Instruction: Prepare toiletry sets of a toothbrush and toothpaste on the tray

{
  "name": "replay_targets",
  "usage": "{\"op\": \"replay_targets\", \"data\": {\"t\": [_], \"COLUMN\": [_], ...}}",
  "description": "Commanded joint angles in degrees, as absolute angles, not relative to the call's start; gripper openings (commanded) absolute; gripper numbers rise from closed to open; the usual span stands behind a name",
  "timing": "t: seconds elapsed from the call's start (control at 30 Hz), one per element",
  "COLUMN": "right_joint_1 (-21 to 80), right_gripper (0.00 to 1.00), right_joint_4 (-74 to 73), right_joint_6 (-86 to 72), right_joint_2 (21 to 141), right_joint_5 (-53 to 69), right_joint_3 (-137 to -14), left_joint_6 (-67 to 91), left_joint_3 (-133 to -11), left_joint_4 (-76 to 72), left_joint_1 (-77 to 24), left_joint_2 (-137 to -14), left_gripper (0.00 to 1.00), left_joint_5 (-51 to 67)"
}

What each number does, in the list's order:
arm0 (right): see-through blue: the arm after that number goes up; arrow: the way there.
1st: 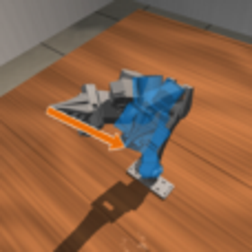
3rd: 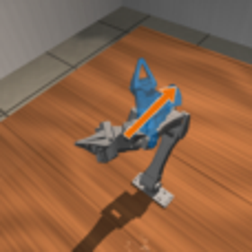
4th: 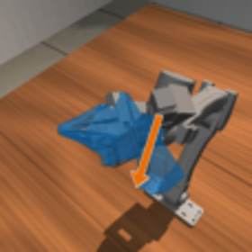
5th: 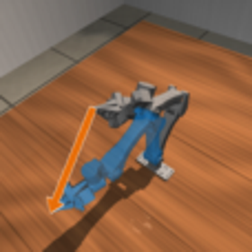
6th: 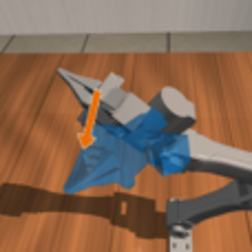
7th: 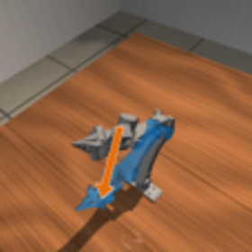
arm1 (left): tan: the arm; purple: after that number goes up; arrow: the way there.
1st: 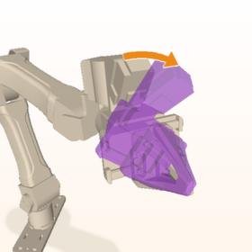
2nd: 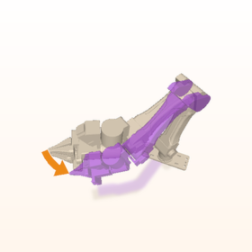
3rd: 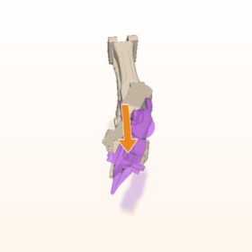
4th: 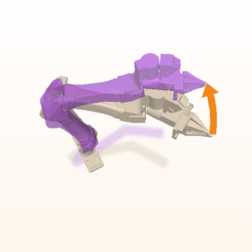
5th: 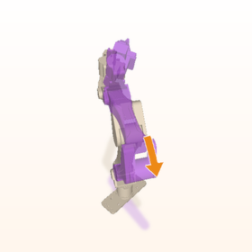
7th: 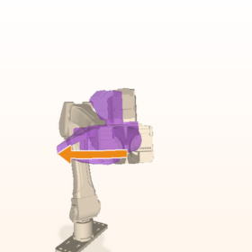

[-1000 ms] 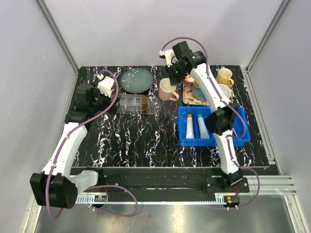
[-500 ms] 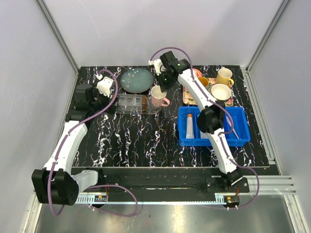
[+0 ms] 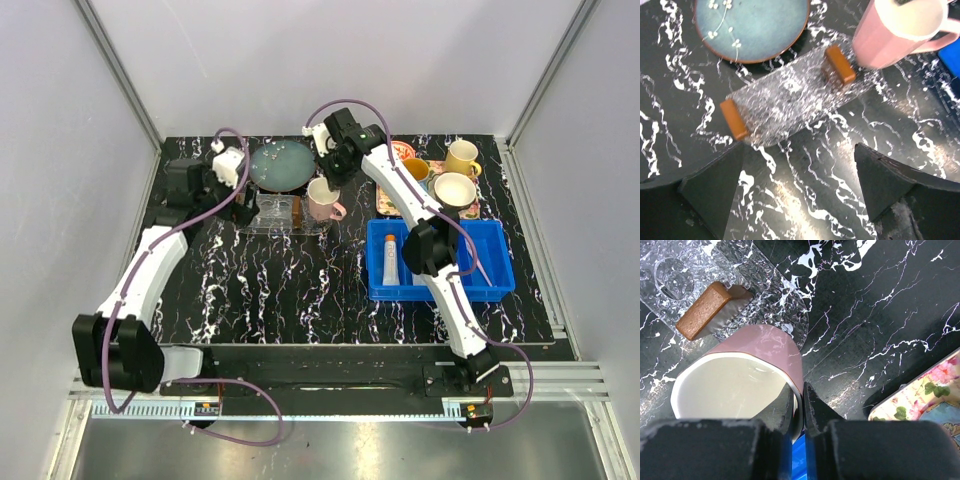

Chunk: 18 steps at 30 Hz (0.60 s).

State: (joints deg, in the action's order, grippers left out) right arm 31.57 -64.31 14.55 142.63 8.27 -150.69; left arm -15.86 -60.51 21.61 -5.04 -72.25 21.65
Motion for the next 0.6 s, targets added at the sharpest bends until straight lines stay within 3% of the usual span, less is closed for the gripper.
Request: {"op": "replay_targets", "data": {"t": [0.0, 0.23, 0.57], "right_joint_1": [32.17, 32.69, 32.87], "right_gripper": [0.00, 0.00, 0.00], "right_joint_4": [-60.91, -59.94, -55.55], "right_joint_6": [10.82, 6.07, 0.27], "right_joint_2": [138.78, 137.02, 132.54], "right_joint_5": [6.51, 2.55, 0.35], "right_joint_3": [-153.28, -152.32, -151.08], "left_joint_6": [-9.68, -2.56, 9.22], "left_joint_3": [-68.54, -76.46, -85.34], "left_joint_4": [18.73, 17.67, 16.79], "left_joint_1": [-9.21, -15.37, -20.21], "left_joint_2": [-75.49, -81.91, -90.43], "left_gripper": [0.95, 0.94, 0.83], "left_joint_5": [22.34, 17.50, 13.54]}}
